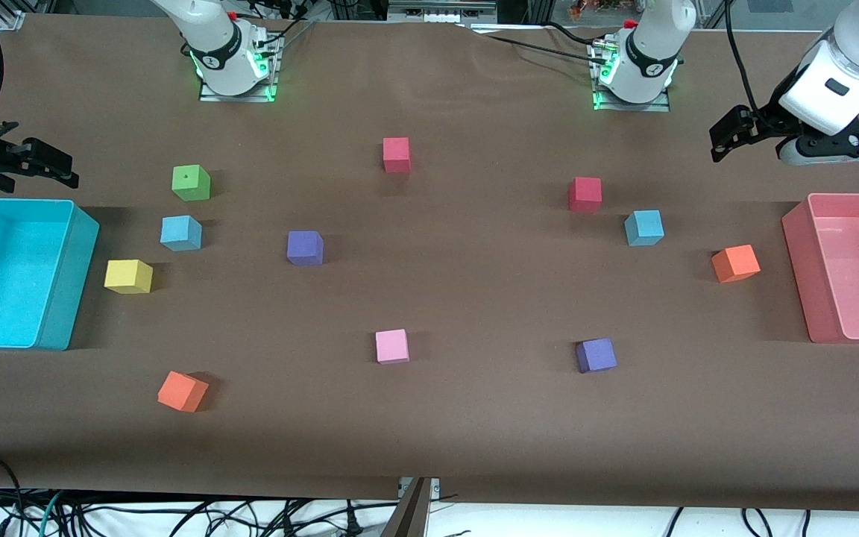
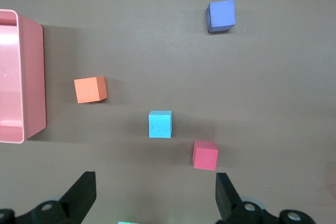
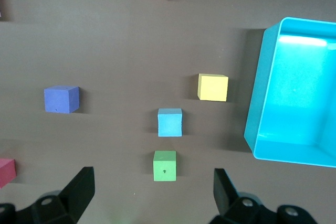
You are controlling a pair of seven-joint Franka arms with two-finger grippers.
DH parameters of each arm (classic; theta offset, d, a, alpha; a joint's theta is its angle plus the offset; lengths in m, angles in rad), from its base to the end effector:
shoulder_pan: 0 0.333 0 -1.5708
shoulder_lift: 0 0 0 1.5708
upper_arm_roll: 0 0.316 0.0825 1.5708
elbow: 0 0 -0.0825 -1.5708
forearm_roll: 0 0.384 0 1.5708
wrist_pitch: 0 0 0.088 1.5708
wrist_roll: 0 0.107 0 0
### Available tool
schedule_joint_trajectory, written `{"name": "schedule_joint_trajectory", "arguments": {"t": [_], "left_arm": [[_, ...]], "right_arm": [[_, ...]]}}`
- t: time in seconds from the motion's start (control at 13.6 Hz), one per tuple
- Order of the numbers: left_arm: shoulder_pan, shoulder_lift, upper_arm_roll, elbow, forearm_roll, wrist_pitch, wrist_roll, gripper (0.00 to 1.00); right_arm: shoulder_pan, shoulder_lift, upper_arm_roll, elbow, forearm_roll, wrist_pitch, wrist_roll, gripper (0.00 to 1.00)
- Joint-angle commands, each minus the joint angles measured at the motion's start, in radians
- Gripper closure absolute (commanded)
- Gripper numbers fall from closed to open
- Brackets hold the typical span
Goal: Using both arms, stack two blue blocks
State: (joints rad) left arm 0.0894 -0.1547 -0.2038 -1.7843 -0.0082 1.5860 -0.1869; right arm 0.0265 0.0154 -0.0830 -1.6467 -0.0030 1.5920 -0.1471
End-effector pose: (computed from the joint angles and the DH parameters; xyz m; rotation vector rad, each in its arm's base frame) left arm 0.5009 -0.0658 0.6052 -3.1089 -0.1181 0.0666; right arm 0.5567 -0.0315 0.5820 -3.1336 -0.1423 0.1100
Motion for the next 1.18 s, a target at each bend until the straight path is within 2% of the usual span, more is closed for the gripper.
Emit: {"name": "schedule_joint_trajectory", "arguments": {"t": [0.0,0.44,0.88,1.11], "left_arm": [[-0.01,0.007,0.009,0.02,-0.015,-0.021,-0.003,0.0],[-0.008,0.009,0.018,0.016,-0.015,-0.023,0.0,0.0],[-0.008,0.009,0.02,0.013,-0.015,-0.023,0.003,0.0],[-0.008,0.009,0.026,0.013,-0.015,-0.023,0.006,0.0]], "right_arm": [[-0.011,0.012,0.012,0.019,-0.017,-0.026,0.001,0.0],[-0.017,0.017,0.006,0.021,-0.015,-0.078,0.007,0.0],[-0.028,0.081,-0.004,0.019,-0.006,-0.09,0.001,0.0],[-0.028,0.095,-0.004,-0.03,-0.017,-0.09,-0.002,0.01]]}}
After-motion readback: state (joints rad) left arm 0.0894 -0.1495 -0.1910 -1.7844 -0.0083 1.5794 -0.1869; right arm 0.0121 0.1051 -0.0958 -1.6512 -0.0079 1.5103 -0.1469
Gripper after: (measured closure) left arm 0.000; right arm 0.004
